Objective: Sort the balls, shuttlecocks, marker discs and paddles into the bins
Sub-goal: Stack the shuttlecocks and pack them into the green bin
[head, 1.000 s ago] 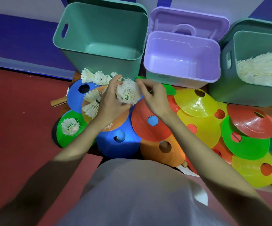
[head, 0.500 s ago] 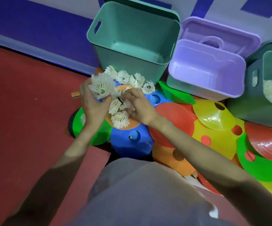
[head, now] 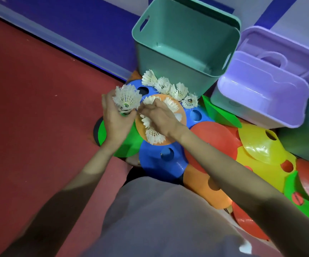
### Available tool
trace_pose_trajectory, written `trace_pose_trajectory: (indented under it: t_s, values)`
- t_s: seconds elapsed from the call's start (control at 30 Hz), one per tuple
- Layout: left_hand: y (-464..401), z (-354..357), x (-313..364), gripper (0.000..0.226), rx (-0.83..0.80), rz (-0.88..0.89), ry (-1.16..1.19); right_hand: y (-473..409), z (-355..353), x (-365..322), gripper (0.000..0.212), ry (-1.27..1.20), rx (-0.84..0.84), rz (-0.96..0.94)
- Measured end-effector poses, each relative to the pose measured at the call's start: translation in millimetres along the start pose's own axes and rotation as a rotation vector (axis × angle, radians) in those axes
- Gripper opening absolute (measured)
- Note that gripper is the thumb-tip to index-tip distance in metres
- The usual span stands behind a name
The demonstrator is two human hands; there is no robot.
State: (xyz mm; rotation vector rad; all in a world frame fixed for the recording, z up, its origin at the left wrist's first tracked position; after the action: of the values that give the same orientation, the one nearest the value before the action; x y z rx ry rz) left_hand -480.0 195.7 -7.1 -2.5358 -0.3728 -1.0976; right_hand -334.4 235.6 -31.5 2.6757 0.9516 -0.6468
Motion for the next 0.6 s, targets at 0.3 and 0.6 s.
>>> trace_pose_trajectory:
  t_s: [0.3, 0.6]
  values:
    - [12, 3, 5, 0.084, -0.044, -0.032, 0.051, 40, -33, 5, 0.046, -0.34, 0.381, 0.211]
    - [23, 10, 12, 0.089, -0.15, 0.081, 0.017, 62, -79, -28, 0.013, -0.629, 0.843, 0.102]
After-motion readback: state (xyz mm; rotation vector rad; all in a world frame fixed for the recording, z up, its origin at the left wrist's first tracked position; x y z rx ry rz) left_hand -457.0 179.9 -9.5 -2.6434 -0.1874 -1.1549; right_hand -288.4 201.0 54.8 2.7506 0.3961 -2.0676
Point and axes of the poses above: each hand's wrist, its own y-axis away from the middle knuckle, its own z-axis out of the palm, x = y × z, the point moved 2 cm from there along -y, towards the middle knuckle, and after that the axes turned 10 degrees about -y, right-handed, at the moved point
